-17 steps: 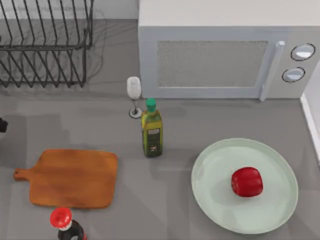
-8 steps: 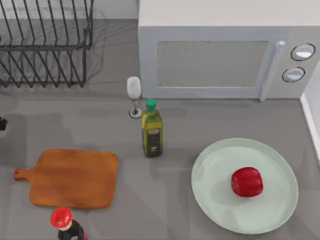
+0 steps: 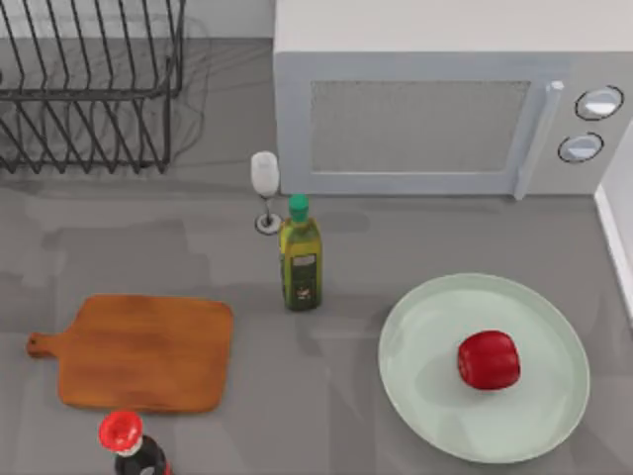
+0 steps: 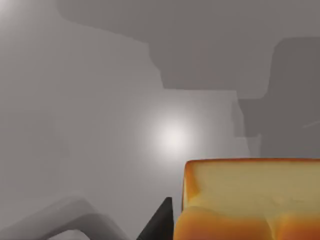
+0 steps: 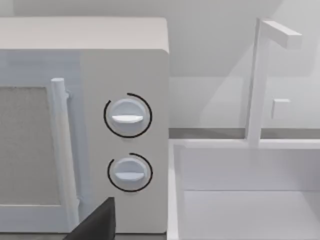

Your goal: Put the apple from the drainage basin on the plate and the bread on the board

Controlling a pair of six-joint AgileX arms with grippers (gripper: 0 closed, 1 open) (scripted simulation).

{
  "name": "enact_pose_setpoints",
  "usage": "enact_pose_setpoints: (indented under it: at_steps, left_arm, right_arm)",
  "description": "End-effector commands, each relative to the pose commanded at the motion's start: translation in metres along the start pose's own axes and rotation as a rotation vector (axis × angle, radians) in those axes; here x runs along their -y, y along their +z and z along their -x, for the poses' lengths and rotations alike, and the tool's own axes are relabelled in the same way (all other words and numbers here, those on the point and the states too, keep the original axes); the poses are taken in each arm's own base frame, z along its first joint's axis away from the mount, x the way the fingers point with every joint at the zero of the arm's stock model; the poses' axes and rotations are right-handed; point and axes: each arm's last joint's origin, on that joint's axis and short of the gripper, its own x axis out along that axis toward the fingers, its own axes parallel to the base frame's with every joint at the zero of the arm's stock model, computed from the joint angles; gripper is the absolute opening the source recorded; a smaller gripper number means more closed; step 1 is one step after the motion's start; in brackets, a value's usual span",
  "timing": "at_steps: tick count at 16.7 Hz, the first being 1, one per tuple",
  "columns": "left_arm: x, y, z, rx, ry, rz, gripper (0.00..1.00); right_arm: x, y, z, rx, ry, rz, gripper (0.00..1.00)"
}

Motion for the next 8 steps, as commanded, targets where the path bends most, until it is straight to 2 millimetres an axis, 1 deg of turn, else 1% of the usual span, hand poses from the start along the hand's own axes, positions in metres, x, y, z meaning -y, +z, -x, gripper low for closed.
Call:
enact_pose_setpoints:
  at_steps: [2,3,7,8]
  left_arm:
    - [0.001,-0.001,0.018,0.021,0.008,0.001,0.00]
    - [0.001,-0.001,0.021,0.025,0.010,0.001,0.00]
    - [0.001,-0.001,0.019,0.021,0.009,0.002,0.00]
    - [0.004,-0.001,0.018,0.021,0.009,0.005,0.00]
  right_arm:
    - [0.000,0.000,0.000,0.000,0.000,0.000,1.00]
    - [0.000,0.000,0.000,0.000,0.000,0.000,1.00]
    - [0.000,0.000,0.000,0.000,0.000,0.000,1.00]
    - [0.000,0.000,0.000,0.000,0.000,0.000,1.00]
